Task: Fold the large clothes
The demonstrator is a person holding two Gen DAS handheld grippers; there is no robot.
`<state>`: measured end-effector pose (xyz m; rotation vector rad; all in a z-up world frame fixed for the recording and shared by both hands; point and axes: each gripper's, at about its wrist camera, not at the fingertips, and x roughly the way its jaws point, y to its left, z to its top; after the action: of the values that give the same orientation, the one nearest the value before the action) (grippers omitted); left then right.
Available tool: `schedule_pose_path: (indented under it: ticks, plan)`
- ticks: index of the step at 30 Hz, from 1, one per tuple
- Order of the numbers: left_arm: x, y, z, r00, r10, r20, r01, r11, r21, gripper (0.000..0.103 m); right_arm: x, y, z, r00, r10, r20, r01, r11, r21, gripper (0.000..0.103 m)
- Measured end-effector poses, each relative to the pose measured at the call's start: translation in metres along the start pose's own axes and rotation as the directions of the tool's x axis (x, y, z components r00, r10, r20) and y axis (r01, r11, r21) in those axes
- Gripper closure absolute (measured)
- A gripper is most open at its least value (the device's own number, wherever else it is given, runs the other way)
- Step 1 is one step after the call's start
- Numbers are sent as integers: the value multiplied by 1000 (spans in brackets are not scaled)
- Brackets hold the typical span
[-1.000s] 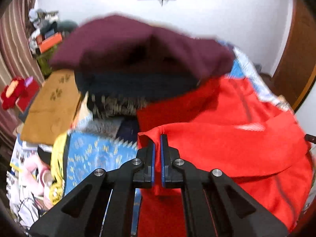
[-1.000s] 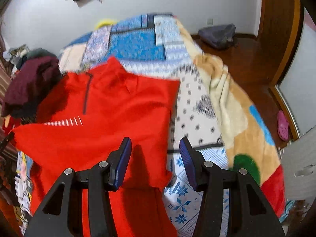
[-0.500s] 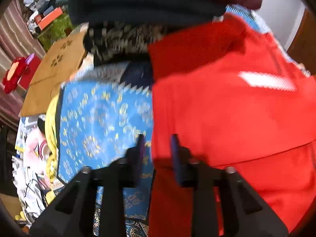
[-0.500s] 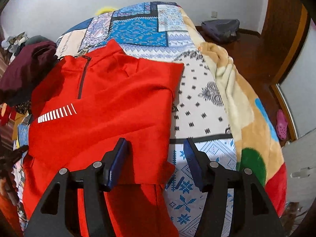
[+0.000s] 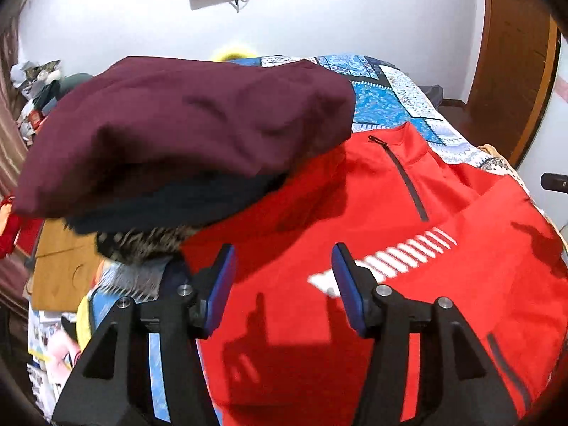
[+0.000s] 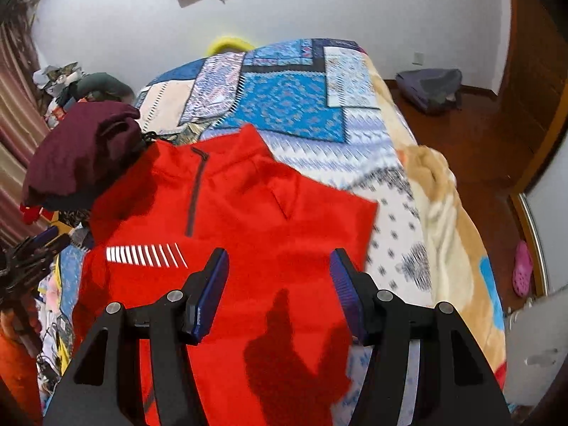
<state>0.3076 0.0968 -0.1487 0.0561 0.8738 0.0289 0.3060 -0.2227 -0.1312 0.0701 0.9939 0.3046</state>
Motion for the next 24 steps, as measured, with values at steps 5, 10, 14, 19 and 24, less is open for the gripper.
schedule_pose_path:
  ticks: [5, 10, 14, 19, 24]
  plan:
    - [34, -11, 19, 999, 41, 14, -42, 998, 53, 48, 29, 7, 26, 998, 48, -35, -49, 999, -24, 47]
    - [65, -20, 29, 993, 99, 64, -108, 983, 150, 48, 74, 11, 55, 993, 73, -93, -77, 996, -35, 47]
    - [80, -23, 31, 987, 119, 108, -140, 968, 208, 46, 114, 12, 83, 983, 122, -139, -125, 992, -9, 47]
    - [87, -32, 20, 985, 110, 132, -144, 947, 287, 40, 159, 8, 110, 973, 146, -177, -141, 989, 41, 47]
    - [97, -24, 16, 994, 64, 86, -83, 969, 234, 45, 203, 6, 125, 967, 140, -210, -119, 987, 110, 47]
